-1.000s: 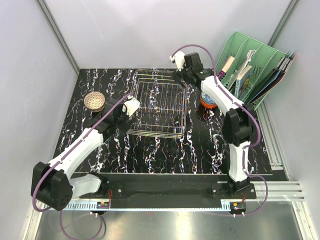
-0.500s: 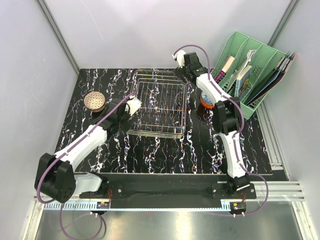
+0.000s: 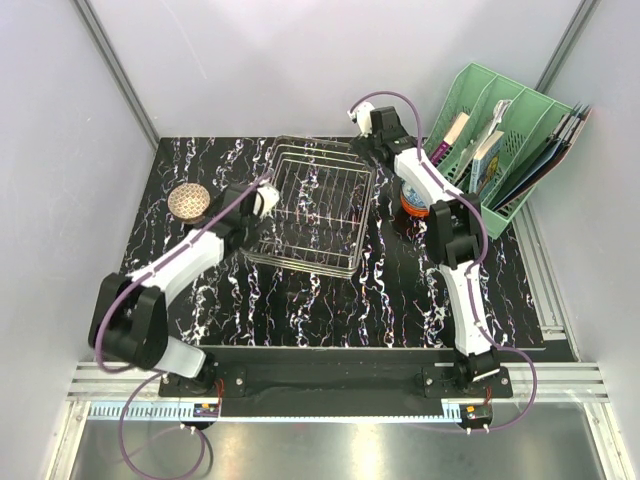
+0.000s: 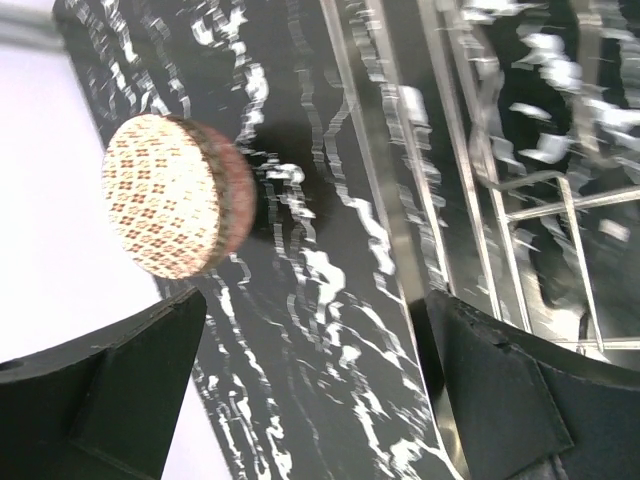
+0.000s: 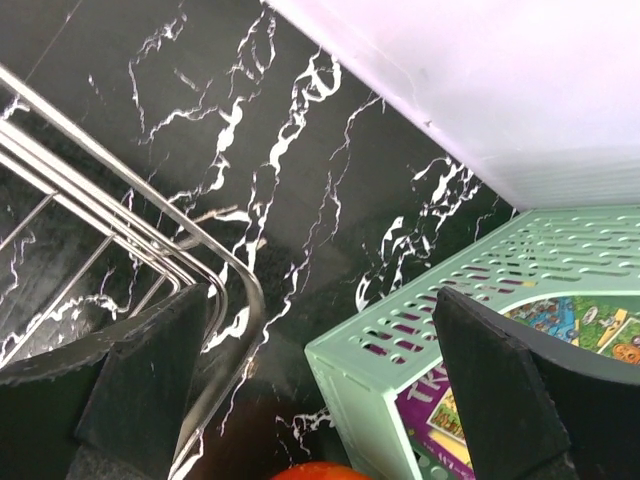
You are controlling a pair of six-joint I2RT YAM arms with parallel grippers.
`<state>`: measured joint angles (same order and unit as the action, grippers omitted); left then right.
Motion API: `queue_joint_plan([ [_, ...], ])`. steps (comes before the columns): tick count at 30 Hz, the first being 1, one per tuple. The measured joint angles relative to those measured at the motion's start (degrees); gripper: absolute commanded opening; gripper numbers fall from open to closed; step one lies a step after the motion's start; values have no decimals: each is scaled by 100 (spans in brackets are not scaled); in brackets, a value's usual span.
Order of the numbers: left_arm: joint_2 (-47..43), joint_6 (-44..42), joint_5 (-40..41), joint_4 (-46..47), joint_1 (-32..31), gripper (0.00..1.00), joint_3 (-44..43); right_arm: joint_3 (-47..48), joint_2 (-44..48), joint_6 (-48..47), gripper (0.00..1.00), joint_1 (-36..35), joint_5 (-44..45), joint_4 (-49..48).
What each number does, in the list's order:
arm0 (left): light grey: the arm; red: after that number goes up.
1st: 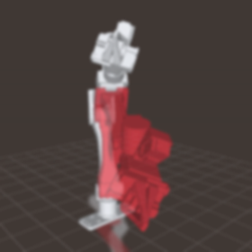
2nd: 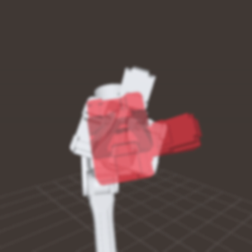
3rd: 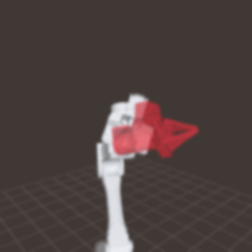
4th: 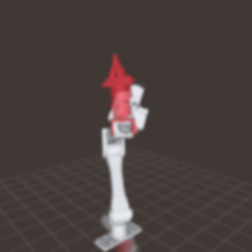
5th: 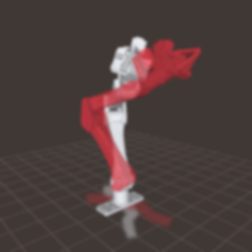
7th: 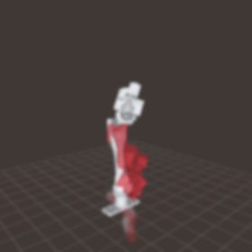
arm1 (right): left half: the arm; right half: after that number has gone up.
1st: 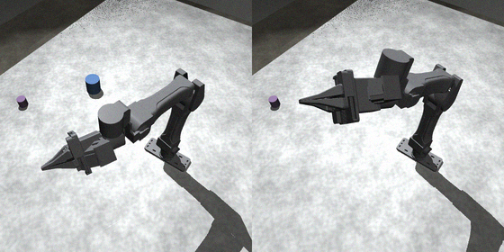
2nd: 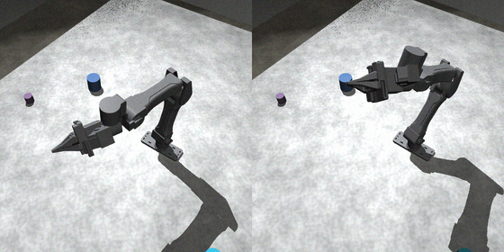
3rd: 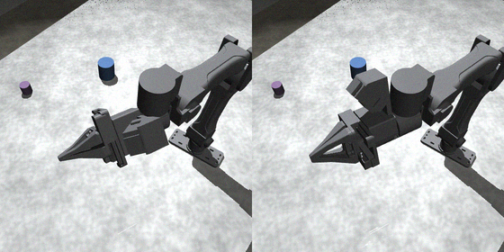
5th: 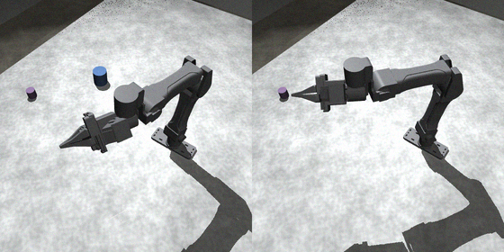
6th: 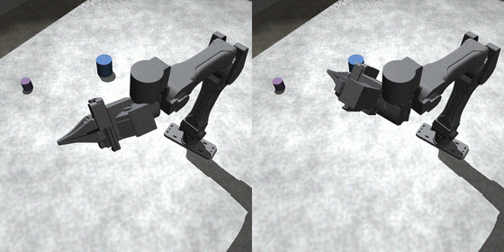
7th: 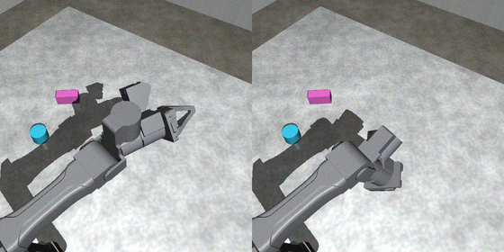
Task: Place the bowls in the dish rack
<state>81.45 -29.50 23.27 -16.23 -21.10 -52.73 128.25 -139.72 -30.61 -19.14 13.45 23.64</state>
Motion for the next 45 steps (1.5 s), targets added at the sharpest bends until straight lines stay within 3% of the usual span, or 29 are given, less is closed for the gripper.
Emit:
queue_joint_plan([
  [7,870,-236,92,205,597,99,-745,-916,496,-52,100,0,-4,-195],
  [17,2199,-660,136,173,885,99,-2275,-2555,1718,-131,100,22,-98,-254],
  [26,3316,-966,308,175,1086,99,-3615,-3388,2566,-258,100,28,-304,-306],
  [36,3915,-1145,330,170,1187,99,-4402,-3825,2815,-282,100,-85,-411,-540],
  [45,4282,-1255,334,179,1290,99,-4861,-4566,3488,-289,100,-713,-422,-308],
])
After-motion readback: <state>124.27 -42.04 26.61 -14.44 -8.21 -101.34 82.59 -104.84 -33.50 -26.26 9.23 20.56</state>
